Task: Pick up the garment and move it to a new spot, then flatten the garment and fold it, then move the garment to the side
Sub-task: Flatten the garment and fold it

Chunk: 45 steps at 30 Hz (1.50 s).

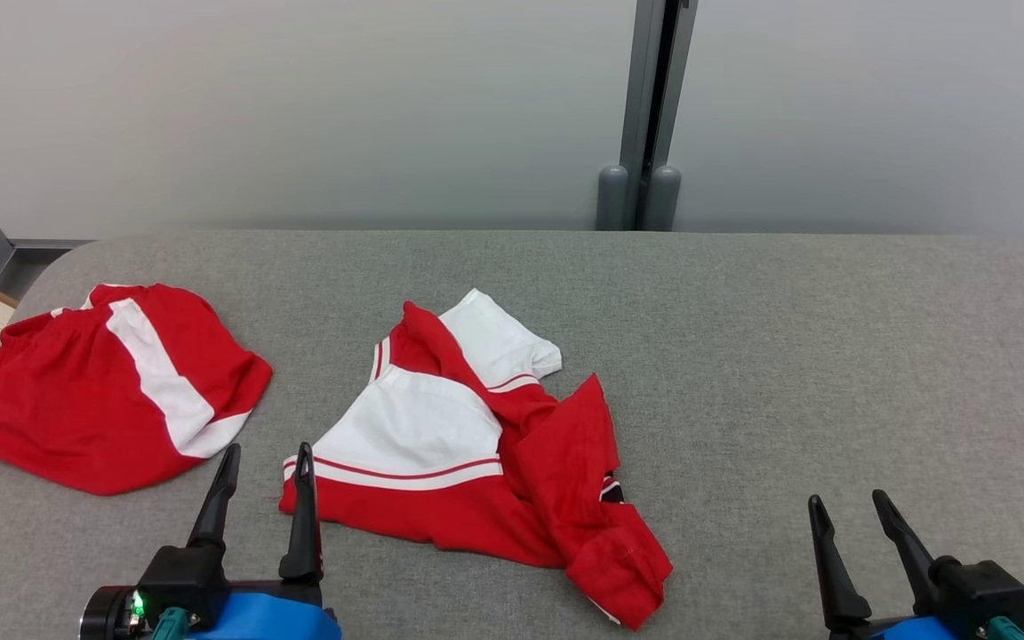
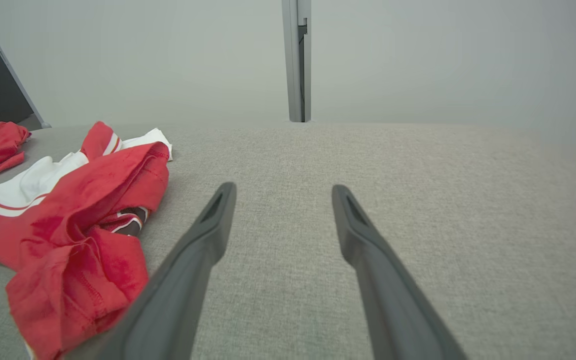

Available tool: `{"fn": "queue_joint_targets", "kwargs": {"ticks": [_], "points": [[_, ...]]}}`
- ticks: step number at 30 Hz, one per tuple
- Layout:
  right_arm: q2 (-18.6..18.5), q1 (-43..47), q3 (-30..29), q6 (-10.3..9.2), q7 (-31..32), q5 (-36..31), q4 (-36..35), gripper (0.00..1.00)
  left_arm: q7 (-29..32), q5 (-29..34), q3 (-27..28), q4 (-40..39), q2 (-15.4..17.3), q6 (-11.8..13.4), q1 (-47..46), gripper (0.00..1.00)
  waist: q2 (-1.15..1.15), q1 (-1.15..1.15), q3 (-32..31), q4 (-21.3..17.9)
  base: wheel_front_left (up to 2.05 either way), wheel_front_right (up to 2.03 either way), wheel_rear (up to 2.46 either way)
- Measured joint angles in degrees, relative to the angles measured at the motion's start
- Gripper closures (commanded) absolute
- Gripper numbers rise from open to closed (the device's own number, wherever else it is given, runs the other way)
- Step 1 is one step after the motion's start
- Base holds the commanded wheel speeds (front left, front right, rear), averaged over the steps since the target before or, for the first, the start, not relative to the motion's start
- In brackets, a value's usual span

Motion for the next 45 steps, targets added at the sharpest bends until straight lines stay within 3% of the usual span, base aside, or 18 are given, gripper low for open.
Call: {"fn": "queue_joint_targets", "kwargs": {"ticks": [7, 18, 25, 38, 39, 40, 41, 42, 45], "points": [[0.7, 1.2, 1.0, 0.00, 0.0, -0.6, -1.9, 0.00, 0.0, 0.2, 0.5, -0.2, 0.0, 0.0, 0.4, 0.00, 0.00, 0.00, 0.0, -0.2, 0.00, 0.00, 0.00], [1.0, -2.8, 12.1, 0.00, 1.2, 1.6, -1.0, 0.00, 0.0, 0.2, 0.2, -0.1, 0.0, -0.1, 0.1, 0.00, 0.00, 0.00, 0.8, 0.7, 0.00, 0.00, 0.00], [0.8, -4.5, 19.9, 0.00, 3.5, 4.7, 3.5, 0.00, 0.0, 0.1, -0.4, 0.1, 0.0, -0.1, -0.5, 0.00, 0.00, 0.00, 1.5, 2.0, 0.00, 0.00, 0.00], [0.2, -7.9, 25.3, 0.00, 2.0, 9.8, 13.0, 0.00, 0.0, -0.3, -0.8, 0.2, 0.0, 0.0, -0.8, 0.00, 0.00, 0.00, 2.5, 4.0, 0.00, 0.00, 0.00], [0.2, -8.2, 25.6, 0.00, 1.9, 10.3, 13.6, 0.07, 0.0, -0.3, -0.8, 0.2, 0.0, 0.0, -0.9, 0.00, 0.00, 0.00, 2.6, 4.1, 0.00, 0.00, 0.00], [0.2, -8.6, 25.9, 0.00, 1.8, 10.8, 14.3, 0.38, 0.0, -0.3, -0.8, 0.3, 0.0, 0.0, -1.0, 0.00, 0.00, 0.00, 2.7, 4.1, 0.00, 0.00, 0.00], [0.3, -9.0, 26.2, 0.00, 1.8, 11.0, 15.2, 0.87, 0.0, -0.3, -0.8, 0.3, 0.0, 0.0, -1.1, 0.00, 0.00, 0.00, 2.8, 4.1, 0.00, 0.00, 0.00], [0.3, -9.6, 26.7, 0.00, 1.8, 11.3, 16.2, 1.00, 0.0, -0.4, -0.8, 0.3, 0.0, 0.1, -1.3, 0.00, 0.00, 0.00, 2.9, 4.0, 0.00, 0.00, 0.00], [0.5, -11.7, 26.5, 0.00, 0.9, 12.3, 17.8, 1.00, 0.0, -0.5, -1.0, 0.5, 0.0, 0.1, -1.4, 0.00, 0.00, 0.00, 2.8, 3.9, 0.00, 0.00, 0.00]]}}
